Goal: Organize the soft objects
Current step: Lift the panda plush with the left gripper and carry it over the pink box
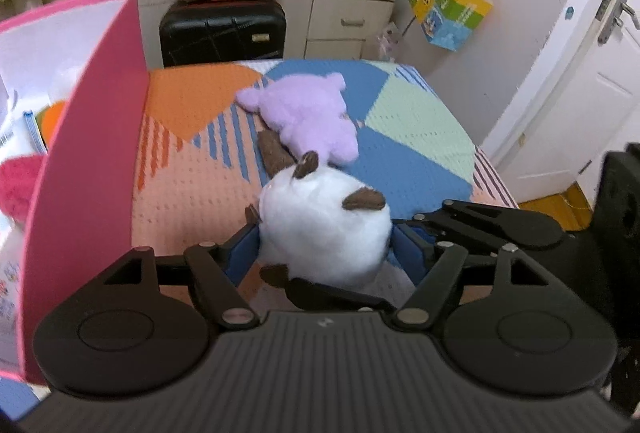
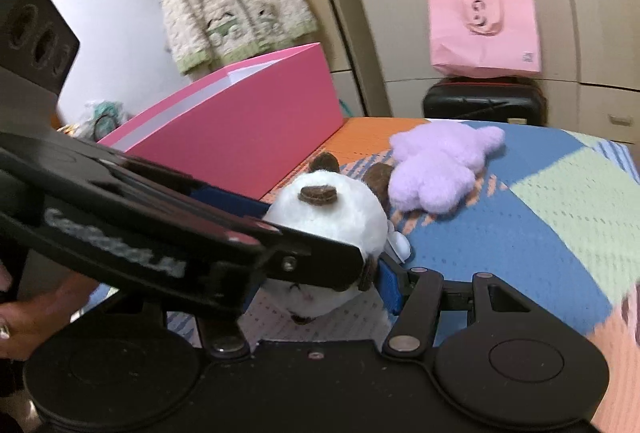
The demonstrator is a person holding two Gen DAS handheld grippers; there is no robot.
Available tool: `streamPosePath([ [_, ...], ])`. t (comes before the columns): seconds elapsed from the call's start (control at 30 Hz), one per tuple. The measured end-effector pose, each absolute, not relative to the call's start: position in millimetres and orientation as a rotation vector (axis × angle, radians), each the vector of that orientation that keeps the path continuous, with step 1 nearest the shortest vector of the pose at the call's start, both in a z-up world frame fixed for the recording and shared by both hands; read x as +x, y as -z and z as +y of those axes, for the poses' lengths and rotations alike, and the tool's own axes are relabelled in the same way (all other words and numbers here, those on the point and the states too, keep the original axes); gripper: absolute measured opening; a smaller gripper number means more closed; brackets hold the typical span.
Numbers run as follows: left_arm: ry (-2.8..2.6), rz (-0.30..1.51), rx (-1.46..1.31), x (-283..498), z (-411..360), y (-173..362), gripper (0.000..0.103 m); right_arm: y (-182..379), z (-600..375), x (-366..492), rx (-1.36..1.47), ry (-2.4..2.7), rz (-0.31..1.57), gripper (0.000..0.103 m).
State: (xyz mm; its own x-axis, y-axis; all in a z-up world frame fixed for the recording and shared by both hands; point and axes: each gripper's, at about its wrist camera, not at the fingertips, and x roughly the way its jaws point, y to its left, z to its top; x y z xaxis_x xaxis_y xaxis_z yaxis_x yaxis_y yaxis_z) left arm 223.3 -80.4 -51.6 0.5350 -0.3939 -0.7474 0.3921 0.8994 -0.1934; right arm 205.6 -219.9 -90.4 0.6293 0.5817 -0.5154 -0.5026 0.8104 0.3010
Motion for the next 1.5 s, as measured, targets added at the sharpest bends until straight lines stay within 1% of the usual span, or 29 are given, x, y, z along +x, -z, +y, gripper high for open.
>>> streamPosePath([
  [0.27,0.52,0.916,-0.026,203,-74,56,0.071,88,-216,175,0.169,-0.543,0.641,0.064],
  [0.6,0.543,0.939,-0.051,170,-63,46,0.07,76,-204,141,0.113,-0.513,0.672,0.066],
  [0.9,0.616,0.932,-0.048,144,-41,26,0.069,51,-185,110,-0.05,-0.553,0.648,0.065],
  [1.07,0.626,0.917,-0.081,130,-18,15,0.068,35,-168,96,-0.124,-0.595,0.638,0.064],
  [1.27,0.622,0.901,-0.051,118,12,-5,0.068,14,-136,82,-0.226,-0.655,0.602,0.064],
  [1.5,0.623,0.82,-0.07,109,47,-21,0.068,-10,-104,79,-0.29,-0.697,0.581,0.064],
])
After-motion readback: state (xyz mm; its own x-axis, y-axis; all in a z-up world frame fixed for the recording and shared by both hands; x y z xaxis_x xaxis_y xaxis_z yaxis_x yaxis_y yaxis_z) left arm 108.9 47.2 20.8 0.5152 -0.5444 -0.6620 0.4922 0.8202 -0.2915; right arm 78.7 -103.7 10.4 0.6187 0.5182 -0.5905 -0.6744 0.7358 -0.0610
